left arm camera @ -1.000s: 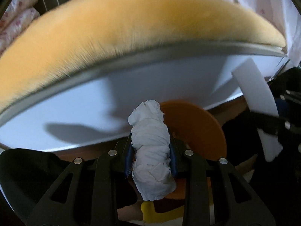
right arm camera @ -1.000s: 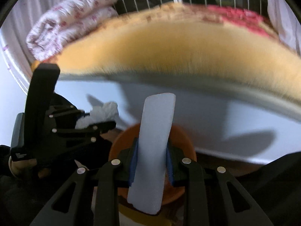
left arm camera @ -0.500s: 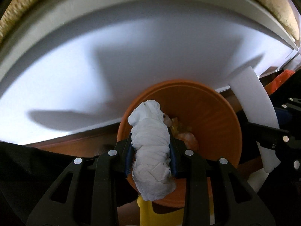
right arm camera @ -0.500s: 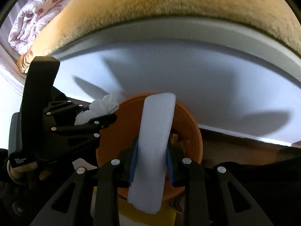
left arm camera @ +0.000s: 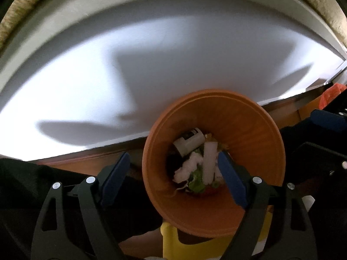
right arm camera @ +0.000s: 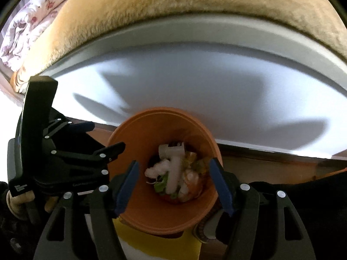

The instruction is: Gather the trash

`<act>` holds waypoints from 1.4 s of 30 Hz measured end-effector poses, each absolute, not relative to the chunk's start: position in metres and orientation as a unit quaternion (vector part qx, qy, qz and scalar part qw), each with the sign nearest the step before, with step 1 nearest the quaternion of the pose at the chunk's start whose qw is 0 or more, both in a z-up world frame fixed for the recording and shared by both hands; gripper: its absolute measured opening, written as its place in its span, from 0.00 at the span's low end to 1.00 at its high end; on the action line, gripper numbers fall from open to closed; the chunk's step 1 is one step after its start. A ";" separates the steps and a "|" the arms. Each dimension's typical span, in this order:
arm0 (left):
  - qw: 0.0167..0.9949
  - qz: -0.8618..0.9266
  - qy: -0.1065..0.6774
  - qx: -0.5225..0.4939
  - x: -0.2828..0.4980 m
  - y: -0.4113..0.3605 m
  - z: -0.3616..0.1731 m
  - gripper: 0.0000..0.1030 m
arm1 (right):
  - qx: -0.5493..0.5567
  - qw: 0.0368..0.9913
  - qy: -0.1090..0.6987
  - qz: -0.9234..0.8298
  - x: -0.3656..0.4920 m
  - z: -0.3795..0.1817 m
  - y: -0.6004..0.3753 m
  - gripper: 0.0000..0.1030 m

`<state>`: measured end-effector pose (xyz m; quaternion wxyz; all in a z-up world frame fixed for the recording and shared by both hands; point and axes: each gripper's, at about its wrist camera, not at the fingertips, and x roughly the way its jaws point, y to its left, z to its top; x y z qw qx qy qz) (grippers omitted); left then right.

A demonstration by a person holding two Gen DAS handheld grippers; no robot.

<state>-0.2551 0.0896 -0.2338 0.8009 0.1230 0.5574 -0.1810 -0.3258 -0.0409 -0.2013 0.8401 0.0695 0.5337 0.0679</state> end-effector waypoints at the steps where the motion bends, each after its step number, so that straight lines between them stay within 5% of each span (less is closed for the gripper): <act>1: 0.804 -0.181 0.553 0.122 -0.257 0.091 -0.229 0.79 | 0.068 0.844 0.528 0.066 -0.328 -0.196 -0.042 0.67; 8: 0.862 -0.175 0.461 0.113 -0.271 0.114 -0.152 0.80 | 0.050 0.913 0.403 0.028 -0.351 -0.112 -0.062 0.91; 10: 0.879 -0.167 0.436 0.099 -0.272 0.118 -0.125 0.87 | 0.051 0.929 0.365 0.018 -0.346 -0.085 -0.068 0.95; 21: 0.945 -0.097 0.313 0.025 -0.236 0.132 -0.004 0.90 | 0.055 0.956 0.282 -0.057 -0.282 -0.014 -0.083 0.95; 29: 0.938 -0.090 0.332 -0.043 -0.201 0.143 -0.008 0.90 | 0.052 0.956 0.283 -0.063 -0.261 -0.022 -0.070 0.95; 42: 0.937 -0.076 0.341 -0.018 -0.198 0.141 -0.026 0.90 | 0.024 0.953 0.294 -0.069 -0.255 -0.035 -0.059 0.95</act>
